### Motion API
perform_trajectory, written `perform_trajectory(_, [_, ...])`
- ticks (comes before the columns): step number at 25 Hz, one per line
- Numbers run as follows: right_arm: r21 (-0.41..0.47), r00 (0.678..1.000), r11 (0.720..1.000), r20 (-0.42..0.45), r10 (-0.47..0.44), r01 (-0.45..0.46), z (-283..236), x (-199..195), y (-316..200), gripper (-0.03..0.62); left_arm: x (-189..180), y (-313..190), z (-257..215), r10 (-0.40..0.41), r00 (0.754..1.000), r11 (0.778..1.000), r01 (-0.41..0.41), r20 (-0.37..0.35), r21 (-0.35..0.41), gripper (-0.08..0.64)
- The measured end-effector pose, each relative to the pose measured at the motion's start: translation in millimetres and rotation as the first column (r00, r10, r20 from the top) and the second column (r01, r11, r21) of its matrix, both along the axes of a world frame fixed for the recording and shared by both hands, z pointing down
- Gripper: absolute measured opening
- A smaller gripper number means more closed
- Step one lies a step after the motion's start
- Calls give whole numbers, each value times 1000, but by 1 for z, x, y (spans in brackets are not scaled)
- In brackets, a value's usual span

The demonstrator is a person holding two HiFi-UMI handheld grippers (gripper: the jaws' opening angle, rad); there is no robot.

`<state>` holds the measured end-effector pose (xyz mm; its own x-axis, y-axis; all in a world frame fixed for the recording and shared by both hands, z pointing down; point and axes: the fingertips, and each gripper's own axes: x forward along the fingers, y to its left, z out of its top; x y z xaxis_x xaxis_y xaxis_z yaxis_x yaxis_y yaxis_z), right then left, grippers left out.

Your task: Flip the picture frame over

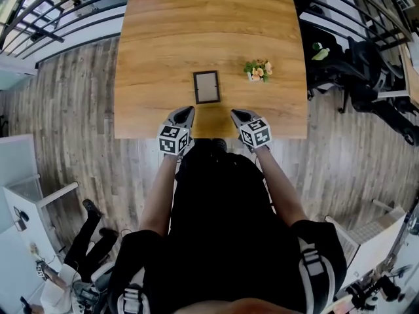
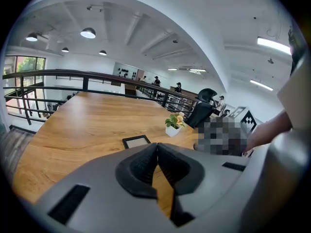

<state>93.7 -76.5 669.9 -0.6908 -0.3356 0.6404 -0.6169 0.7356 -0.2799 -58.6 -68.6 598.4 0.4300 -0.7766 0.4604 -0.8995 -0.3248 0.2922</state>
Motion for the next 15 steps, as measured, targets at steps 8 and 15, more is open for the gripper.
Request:
perform_trajectory(8, [18, 999, 999, -29, 46, -45, -7, -24, -19, 8, -22, -27, 13, 77, 997, 997, -77, -14, -8, 21])
perform_trajectory(15, [20, 995, 995, -43, 95, -94, 3, -44, -24, 7, -48, -55, 17, 100, 994, 995, -100, -44, 5, 21])
